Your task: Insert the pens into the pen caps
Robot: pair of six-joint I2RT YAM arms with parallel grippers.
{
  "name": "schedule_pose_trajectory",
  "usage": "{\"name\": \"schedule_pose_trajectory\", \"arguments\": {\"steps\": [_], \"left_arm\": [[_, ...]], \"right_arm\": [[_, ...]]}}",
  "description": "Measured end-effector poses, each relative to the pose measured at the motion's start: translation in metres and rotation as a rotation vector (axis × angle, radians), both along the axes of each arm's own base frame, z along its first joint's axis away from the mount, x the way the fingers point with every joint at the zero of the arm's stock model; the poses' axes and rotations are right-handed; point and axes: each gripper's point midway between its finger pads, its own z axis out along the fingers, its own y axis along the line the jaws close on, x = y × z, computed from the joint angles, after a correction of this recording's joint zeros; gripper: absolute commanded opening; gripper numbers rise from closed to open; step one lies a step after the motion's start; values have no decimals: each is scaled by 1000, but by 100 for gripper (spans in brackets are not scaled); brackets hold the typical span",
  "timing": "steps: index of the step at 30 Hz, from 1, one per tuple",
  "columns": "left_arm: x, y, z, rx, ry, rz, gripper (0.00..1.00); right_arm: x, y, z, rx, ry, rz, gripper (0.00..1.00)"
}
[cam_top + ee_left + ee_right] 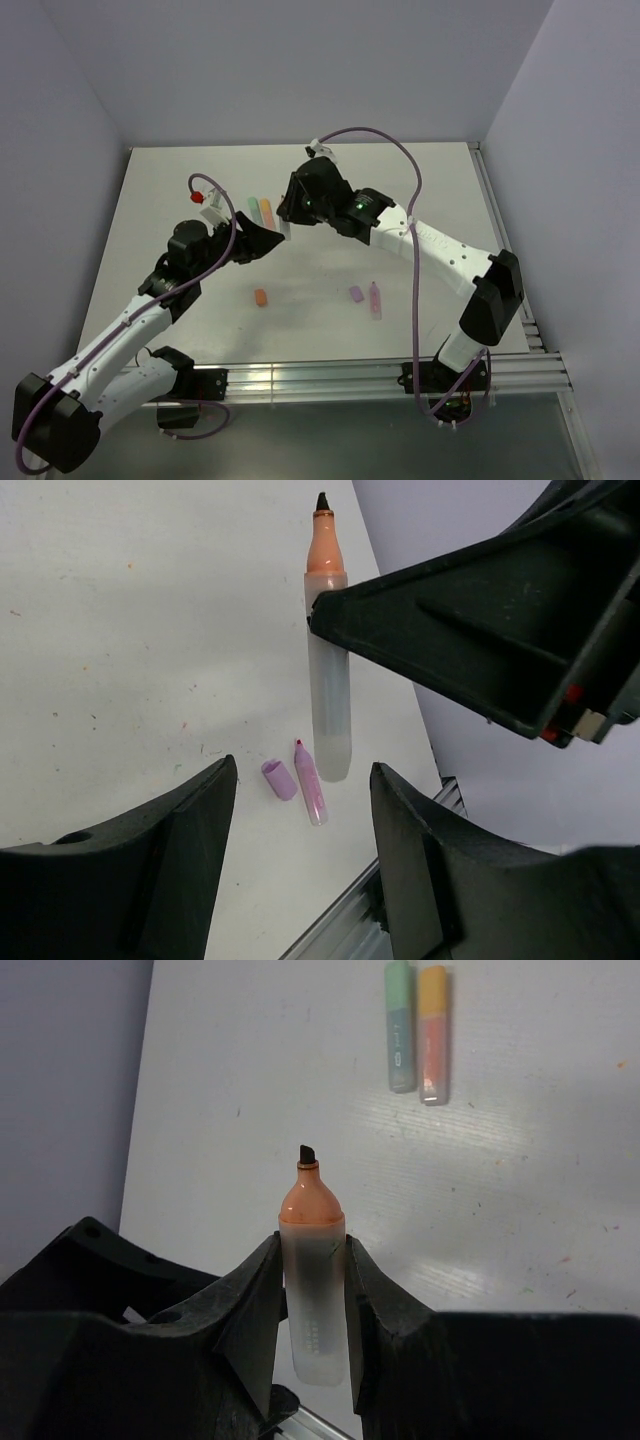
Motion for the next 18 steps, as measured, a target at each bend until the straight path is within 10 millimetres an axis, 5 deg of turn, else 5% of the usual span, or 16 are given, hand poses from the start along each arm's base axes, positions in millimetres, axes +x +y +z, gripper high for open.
{"name": "schedule_pose_trajectory", "arguments": {"steps": [18], "left_arm": [[1,-3,1,-13,-19,-14,56]], "right_arm": [[-28,28,5,27,20,78,0]]}}
